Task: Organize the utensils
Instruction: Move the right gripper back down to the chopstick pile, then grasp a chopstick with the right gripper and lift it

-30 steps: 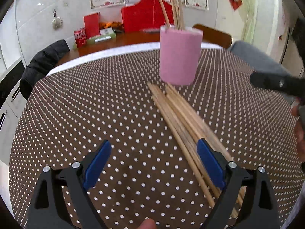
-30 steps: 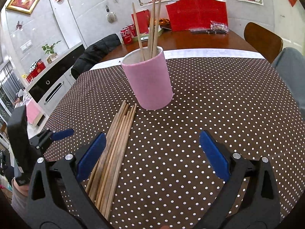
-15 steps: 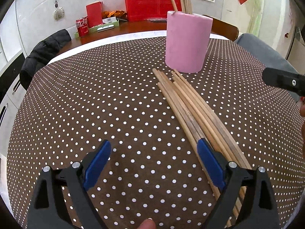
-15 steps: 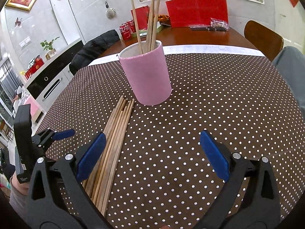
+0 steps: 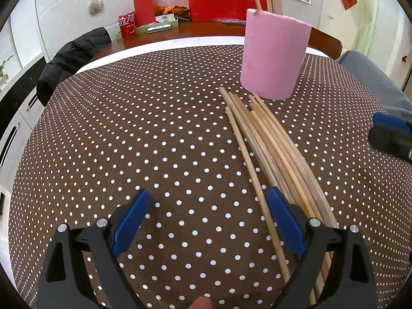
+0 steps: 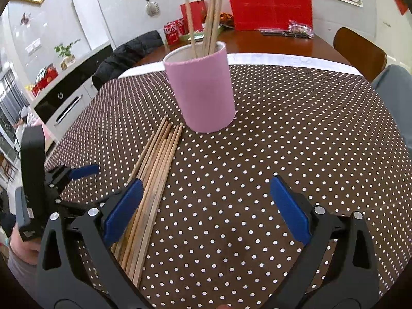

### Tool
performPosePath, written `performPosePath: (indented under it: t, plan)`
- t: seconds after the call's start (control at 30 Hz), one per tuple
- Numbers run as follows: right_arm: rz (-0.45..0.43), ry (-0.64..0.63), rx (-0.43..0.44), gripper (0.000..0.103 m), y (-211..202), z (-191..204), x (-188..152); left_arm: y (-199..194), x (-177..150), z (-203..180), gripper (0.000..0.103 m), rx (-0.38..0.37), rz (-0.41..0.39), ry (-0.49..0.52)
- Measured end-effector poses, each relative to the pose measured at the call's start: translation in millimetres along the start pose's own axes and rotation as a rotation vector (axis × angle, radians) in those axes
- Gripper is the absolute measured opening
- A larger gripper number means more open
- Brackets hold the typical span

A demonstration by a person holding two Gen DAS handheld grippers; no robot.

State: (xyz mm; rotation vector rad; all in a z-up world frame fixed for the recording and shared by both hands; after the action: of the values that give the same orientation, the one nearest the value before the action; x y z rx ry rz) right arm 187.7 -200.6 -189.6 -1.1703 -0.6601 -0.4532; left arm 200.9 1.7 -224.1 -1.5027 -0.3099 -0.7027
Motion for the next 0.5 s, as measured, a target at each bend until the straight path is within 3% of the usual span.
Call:
performPosePath:
  t: [0.2,0.5]
  plan:
    - [0.076,-0.072,-0.02,0.097,23.4,17.4,-10.8,-0.5,1.1,2.9,0.091,0.003,0.0,0.002]
    - [0.113,-0.163,-0.112,0.097,48.4,27.4,-24.2,-2.4,-3.8,17.2,0.091,0.021,0.003,-0.019]
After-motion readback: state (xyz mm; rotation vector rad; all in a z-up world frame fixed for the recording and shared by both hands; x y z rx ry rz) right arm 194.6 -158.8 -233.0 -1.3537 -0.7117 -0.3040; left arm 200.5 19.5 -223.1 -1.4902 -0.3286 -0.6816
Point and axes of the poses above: each gripper's, at about its wrist camera, not at the fingertips, and y roughly the way its jaws point, z to its left, x to its top, the point moved 4 cm from there along y, roughly the way its jaws point, and after that the axes turned 3 degrees about y, right-handed, at the moved point
